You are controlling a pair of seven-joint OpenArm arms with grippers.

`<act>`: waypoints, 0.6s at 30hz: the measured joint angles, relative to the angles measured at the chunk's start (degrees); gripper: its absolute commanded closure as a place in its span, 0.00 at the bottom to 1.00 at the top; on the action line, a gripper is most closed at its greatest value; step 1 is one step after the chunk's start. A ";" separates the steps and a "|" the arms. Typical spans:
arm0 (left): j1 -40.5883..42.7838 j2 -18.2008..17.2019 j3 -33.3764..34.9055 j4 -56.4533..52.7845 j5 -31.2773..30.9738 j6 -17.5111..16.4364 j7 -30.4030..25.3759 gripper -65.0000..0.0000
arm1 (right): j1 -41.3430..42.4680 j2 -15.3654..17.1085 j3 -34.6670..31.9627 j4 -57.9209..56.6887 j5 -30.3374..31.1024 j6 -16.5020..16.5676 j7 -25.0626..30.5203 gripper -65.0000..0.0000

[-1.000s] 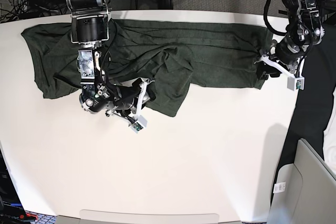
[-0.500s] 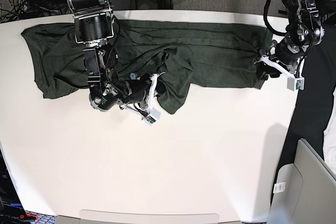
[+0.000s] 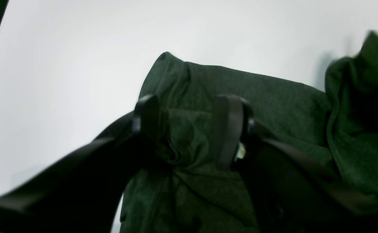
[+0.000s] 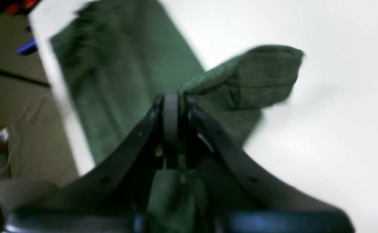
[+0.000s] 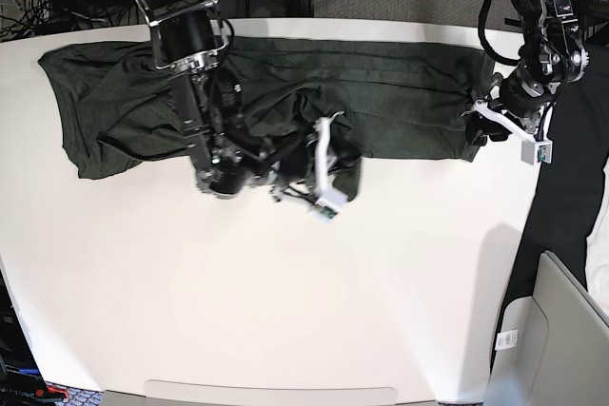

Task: Fold the T-shirt properly
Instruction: 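Drag the sleeve across the shirt toward the left gripper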

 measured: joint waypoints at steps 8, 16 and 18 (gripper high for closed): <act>0.00 0.00 0.00 0.00 0.02 0.02 0.00 0.59 | 1.38 -3.50 -10.23 0.81 0.37 0.00 0.04 0.99; 0.13 -0.02 -2.54 0.00 0.09 0.11 0.02 0.59 | 2.16 -3.85 -14.25 -0.87 0.52 0.02 -1.07 0.93; 0.13 -0.31 -3.06 0.00 0.24 0.04 -0.02 0.58 | 2.16 -3.67 -14.10 -0.87 0.02 0.00 -1.05 0.75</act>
